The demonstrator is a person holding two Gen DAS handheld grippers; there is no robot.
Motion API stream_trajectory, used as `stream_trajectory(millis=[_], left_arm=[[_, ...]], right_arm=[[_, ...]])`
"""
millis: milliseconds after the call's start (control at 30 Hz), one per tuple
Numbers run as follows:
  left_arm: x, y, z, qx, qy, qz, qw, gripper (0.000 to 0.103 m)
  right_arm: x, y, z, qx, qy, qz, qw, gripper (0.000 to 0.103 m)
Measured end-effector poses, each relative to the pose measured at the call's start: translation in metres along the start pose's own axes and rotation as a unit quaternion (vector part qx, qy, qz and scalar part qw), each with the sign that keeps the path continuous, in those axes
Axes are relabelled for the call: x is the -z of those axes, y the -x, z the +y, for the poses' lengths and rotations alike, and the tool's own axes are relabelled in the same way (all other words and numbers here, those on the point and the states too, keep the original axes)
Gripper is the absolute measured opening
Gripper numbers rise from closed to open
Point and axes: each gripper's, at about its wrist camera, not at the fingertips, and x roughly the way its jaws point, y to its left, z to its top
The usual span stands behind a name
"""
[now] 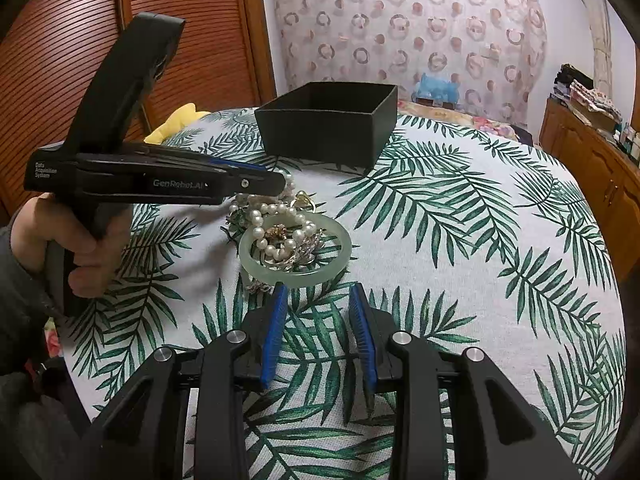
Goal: Organize jewelry
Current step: 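Grasp a pearl strand with the left tool and lift it, then carry the pearl strand into the black box and release it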
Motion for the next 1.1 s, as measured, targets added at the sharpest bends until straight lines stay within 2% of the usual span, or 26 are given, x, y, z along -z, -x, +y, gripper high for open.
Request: stream_trajectory(millis=[67,100,367,667,733,800,1033,1100], left_arm=[[0.000,0.001,-0.001,0.001,-0.004,-0.003,1.0000,0.012],[0.000,0.002,-0.002,0.000,-0.007,-0.004,1.0000,0.007],[-0.002,0.030,-0.010,-0.004,-0.020,-0.038,0.9991,0.007],[-0.013,0.084,-0.011,0.006,-0.007,-0.102,0.9947,0.007],[-0.016,0.093,-0.013,0.006,-0.008,-0.113,0.9936,0.007],[-0.019,0.102,-0.015,0.005,-0.010,-0.125,0.9921,0.007],[-0.027,0.124,-0.015,-0.006,-0.014,-0.154,0.9879,0.007],[-0.029,0.127,-0.011,-0.007,-0.010,-0.157,0.9875,0.007]], right_arm=[[0.000,0.000,0.000,0.000,0.001,0.000,1.000,0.035],[0.000,0.000,0.000,0.001,0.001,-0.001,1.000,0.035],[0.000,0.000,0.001,0.002,0.002,0.000,1.000,0.035],[0.000,0.001,0.001,0.003,0.005,0.001,1.000,0.035],[-0.001,0.003,0.001,0.002,0.007,-0.001,1.000,0.045],[-0.004,0.005,0.000,-0.001,0.008,-0.005,1.000,0.060],[-0.025,-0.006,0.001,-0.011,0.022,0.008,1.000,0.072],[-0.030,-0.013,0.004,-0.020,0.027,0.014,0.999,0.079]])
